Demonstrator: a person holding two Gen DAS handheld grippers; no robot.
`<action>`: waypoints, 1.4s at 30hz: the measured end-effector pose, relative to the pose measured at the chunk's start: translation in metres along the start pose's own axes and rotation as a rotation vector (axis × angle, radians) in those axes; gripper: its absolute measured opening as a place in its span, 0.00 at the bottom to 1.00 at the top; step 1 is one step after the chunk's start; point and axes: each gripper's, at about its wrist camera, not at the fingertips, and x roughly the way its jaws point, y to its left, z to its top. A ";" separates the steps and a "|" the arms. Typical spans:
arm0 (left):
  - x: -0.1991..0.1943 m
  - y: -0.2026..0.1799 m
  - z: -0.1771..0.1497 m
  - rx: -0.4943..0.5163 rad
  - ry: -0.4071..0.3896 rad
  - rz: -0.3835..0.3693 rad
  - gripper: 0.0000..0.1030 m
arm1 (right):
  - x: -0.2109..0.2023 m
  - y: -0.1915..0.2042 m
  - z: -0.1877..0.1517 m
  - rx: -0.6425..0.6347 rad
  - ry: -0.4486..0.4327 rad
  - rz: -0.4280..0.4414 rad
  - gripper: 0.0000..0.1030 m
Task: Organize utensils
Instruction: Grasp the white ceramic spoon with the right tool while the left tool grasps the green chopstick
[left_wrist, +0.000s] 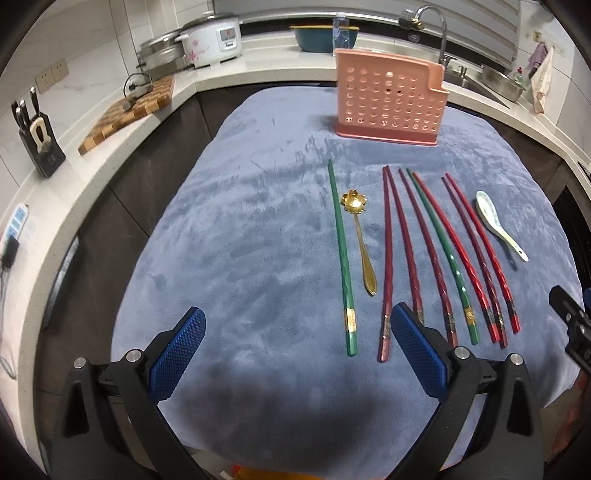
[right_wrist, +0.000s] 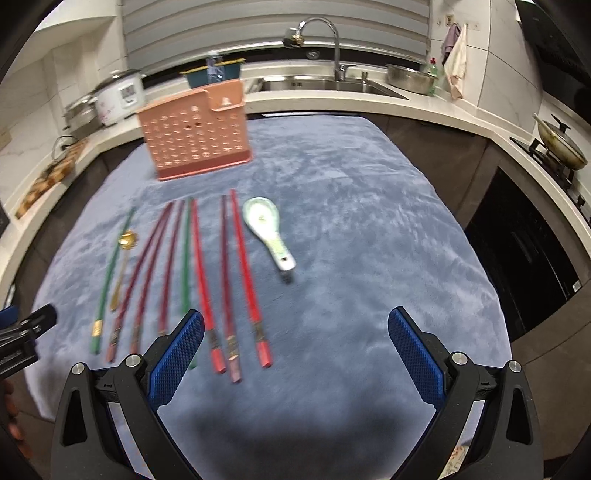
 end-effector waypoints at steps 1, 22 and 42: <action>0.003 0.000 0.001 0.000 0.003 0.004 0.93 | 0.005 -0.002 0.002 0.004 0.001 0.002 0.93; 0.059 -0.010 0.025 -0.002 0.089 0.039 0.93 | 0.125 0.004 0.059 0.021 0.124 0.136 0.36; 0.074 -0.004 -0.004 -0.009 0.145 -0.108 0.66 | 0.113 0.003 0.044 0.053 0.135 0.234 0.13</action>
